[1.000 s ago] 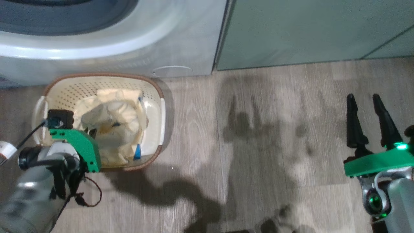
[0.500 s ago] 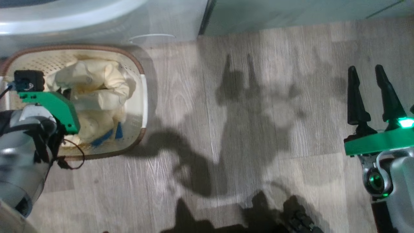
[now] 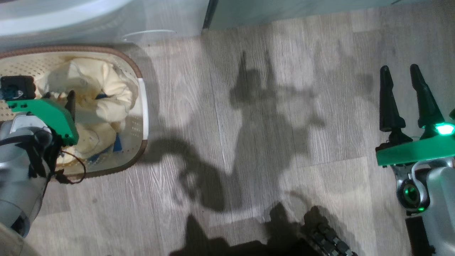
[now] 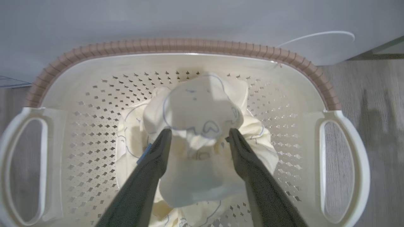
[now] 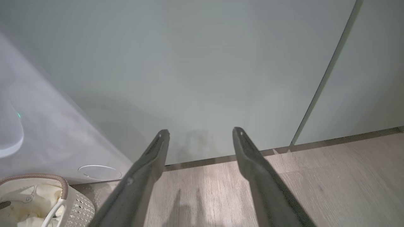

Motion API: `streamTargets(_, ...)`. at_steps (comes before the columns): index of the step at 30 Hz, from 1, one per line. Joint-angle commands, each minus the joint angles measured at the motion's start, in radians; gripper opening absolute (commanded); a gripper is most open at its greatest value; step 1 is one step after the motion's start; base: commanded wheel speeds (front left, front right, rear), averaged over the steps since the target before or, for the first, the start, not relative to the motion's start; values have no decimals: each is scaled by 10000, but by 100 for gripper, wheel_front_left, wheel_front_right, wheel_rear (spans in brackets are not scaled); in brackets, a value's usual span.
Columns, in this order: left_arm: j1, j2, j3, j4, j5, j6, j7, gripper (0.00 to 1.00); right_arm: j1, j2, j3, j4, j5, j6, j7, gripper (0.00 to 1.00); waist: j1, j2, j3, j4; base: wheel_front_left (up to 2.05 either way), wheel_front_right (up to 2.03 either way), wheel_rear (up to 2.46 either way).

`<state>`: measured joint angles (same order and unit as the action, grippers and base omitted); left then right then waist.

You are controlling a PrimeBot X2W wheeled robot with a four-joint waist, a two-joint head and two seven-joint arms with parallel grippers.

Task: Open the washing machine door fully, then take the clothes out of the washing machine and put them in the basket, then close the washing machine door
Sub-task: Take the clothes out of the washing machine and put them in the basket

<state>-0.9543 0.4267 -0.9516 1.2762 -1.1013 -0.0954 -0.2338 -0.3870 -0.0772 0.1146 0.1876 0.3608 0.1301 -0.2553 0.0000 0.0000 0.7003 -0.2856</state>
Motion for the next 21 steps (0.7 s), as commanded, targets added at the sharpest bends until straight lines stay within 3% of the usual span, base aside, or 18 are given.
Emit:
streamTargets(1,79,479,364,86,-113,-47,-173,100,130,7,73,-212,20,6,-65,100,0,0,-208,47,0,0,0)
streamTargets(10,249,471,993,-534,95,-180,-274,100,475,-54,-36,-93,-12,6,-65,100,0,0,-1374,373,0,0,0)
streamTargets(15,738,772,2469,-1957,1021,70,-277,100,797,-98,-84,-32,-32,6,-65,100,0,0,-2175,630,0,0,0)
streamTargets(21,2127,912,4967,-4018,2701,256,-278,100,1189,-150,-102,72,-3,6,-65,100,0,0,-3176,764,0,0,0)
